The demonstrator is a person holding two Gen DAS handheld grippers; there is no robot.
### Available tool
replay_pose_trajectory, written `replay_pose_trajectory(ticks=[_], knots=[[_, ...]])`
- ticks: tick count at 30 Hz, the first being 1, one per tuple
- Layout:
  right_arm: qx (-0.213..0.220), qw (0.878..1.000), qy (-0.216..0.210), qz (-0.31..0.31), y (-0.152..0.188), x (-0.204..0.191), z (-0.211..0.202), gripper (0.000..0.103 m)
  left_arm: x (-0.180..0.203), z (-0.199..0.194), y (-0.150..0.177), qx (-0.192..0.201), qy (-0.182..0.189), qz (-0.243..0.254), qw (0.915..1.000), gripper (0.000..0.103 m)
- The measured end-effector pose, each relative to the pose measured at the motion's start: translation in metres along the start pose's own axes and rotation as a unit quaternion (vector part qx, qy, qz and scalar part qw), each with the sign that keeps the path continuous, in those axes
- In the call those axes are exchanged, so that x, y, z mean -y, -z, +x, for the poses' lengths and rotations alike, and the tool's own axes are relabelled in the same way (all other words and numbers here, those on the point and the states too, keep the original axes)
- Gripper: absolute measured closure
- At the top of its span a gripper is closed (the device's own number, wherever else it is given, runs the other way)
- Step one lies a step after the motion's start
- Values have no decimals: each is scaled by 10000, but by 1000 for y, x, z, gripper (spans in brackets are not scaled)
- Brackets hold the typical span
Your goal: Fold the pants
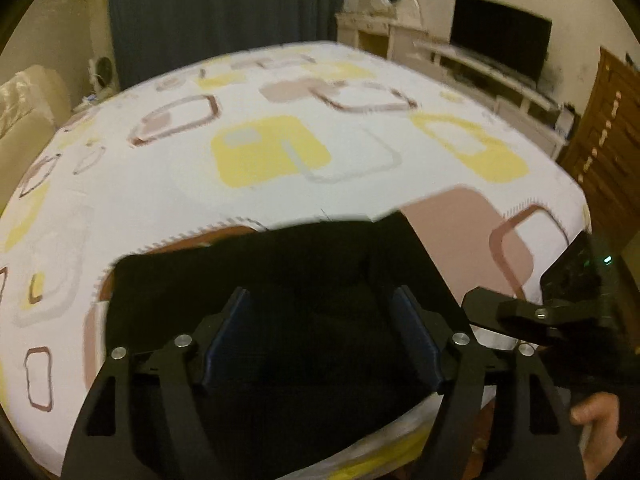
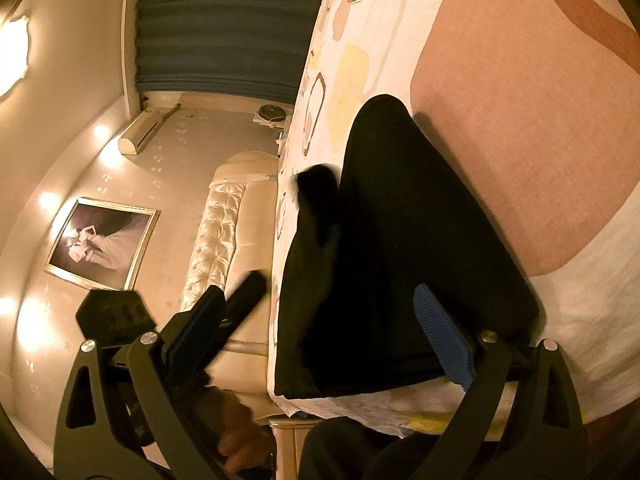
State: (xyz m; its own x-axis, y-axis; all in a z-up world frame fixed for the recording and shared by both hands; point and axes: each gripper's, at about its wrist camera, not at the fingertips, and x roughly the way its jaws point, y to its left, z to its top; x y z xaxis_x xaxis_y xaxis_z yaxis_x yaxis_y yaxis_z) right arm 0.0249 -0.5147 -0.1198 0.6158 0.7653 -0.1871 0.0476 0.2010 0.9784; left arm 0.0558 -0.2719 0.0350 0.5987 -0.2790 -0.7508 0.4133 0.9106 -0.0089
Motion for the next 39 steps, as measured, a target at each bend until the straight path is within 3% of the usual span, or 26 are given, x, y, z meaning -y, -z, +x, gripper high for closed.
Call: replay_pose_trajectory(ticks=[4, 9, 13, 16, 21, 24, 28, 30, 32, 35, 36, 37, 38, 39], knots=[[-18, 10000, 62, -65, -1, -2, 1, 8, -28, -26, 3, 164, -81, -96, 9998, 25], [-39, 9999, 91, -70, -2, -3, 1, 8, -91, -50, 29, 172, -356, -531, 9978, 23], [-78, 9997, 215, -120, -2, -8, 3, 8, -149, -47, 65, -47, -683, -911, 9935, 21], [-139, 9989, 395, -225, -3, -14, 7, 8, -185, -40, 90, -276, -720, -1354, 9878, 21], [-293, 9938, 975, -439, -7, -30, 19, 8, -216, -30, 112, -561, -550, -1901, 9786, 21], [-406, 9823, 1584, -918, -8, -47, 35, 8, -219, -26, 110, -613, -384, -2085, 9753, 21], [-635, 9663, 2096, -1356, -9, -59, 57, 11, -217, -24, 111, -665, -286, -2012, 9769, 21], [-741, 9601, 2256, -1478, -11, -61, 64, 36, -216, -22, 111, -674, -284, -1973, 9776, 21], [-870, 9597, 2286, -1384, -13, -59, 72, 45, -217, -20, 112, -700, -250, -1983, 9773, 21], [-1128, 9599, 2225, -1281, -13, -52, 84, 46, -218, -18, 112, -719, -242, -2000, 9769, 21], [-1154, 9574, 2277, -1352, -11, -52, 87, 53, -218, -18, 112, -723, -242, -2003, 9768, 21], [-1169, 9564, 2296, -1377, -10, -52, 88, 61, -219, -18, 113, -726, -245, -2008, 9766, 21], [-1213, 9560, 2293, -1368, -9, -52, 91, 85, -219, -18, 113, -728, -251, -2015, 9765, 21], [-1275, 9560, 2270, -1349, -9, -52, 94, 88, -219, -18, 113, -733, -255, -2019, 9763, 21]])
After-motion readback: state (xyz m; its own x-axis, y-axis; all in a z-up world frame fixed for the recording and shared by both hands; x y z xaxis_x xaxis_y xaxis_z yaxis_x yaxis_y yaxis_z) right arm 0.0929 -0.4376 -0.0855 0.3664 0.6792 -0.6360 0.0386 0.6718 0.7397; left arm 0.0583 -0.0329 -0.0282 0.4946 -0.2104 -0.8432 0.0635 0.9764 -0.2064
